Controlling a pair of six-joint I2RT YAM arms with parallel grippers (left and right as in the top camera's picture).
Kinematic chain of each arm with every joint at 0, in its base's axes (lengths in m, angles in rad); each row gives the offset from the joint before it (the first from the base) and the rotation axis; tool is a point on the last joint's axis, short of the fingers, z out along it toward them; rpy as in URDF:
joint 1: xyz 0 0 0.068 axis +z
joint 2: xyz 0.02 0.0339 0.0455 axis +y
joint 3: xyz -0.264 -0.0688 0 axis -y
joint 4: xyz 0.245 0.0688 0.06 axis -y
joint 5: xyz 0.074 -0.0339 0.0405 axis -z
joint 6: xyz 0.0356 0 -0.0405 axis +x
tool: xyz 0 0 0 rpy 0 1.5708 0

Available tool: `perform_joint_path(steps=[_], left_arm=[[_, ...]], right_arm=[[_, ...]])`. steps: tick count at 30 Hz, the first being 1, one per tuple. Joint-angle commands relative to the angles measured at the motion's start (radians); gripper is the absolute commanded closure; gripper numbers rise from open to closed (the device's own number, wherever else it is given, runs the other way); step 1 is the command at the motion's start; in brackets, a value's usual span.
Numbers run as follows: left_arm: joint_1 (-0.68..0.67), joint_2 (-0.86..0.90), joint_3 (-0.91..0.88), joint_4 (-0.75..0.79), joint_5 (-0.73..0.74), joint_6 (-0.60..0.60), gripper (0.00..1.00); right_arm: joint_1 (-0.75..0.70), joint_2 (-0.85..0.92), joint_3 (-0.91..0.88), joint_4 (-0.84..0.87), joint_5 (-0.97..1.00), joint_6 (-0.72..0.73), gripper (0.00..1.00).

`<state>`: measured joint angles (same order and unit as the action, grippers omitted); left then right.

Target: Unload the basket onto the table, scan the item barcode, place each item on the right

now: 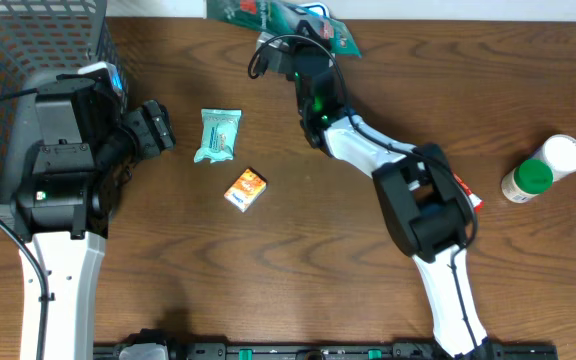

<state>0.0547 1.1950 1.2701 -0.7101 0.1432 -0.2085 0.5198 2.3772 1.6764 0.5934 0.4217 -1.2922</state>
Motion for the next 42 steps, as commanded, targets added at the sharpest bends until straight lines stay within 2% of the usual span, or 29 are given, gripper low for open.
perform_joint_path(steps=[1, 7, 12, 22, 32, 36, 42], left_arm=[[0.003, 0.000, 0.004, -0.001, -0.008, 0.005, 0.14], [0.003, 0.000, 0.004, -0.001, -0.008, 0.005, 0.14], [0.003, 0.000, 0.004, -0.001, -0.008, 0.005, 0.14], [0.003, 0.000, 0.004, -0.001, -0.008, 0.005, 0.14], [0.003, 0.000, 0.004, -0.001, -0.008, 0.005, 0.14], [0.003, 0.000, 0.004, -0.001, -0.008, 0.005, 0.14], [0.003, 0.000, 0.004, -0.001, -0.008, 0.005, 0.14]], right_arm=[[0.012, 0.060, 0.149, -0.038, -0.019, -0.057, 0.99], [0.012, 0.126, 0.292, -0.106, -0.028, -0.059, 0.99], [0.012, 0.132, 0.300, -0.229, -0.096, -0.031, 0.99], [0.041, 0.197, 0.299, -0.257, -0.048, 0.048, 0.99], [0.050, 0.200, 0.299, -0.267, -0.026, 0.262, 0.99], [0.031, 0.190, 0.300, -0.208, 0.036, 0.341, 0.99], [0.017, 0.064, 0.300, -0.233, 0.066, 0.531, 0.99]])
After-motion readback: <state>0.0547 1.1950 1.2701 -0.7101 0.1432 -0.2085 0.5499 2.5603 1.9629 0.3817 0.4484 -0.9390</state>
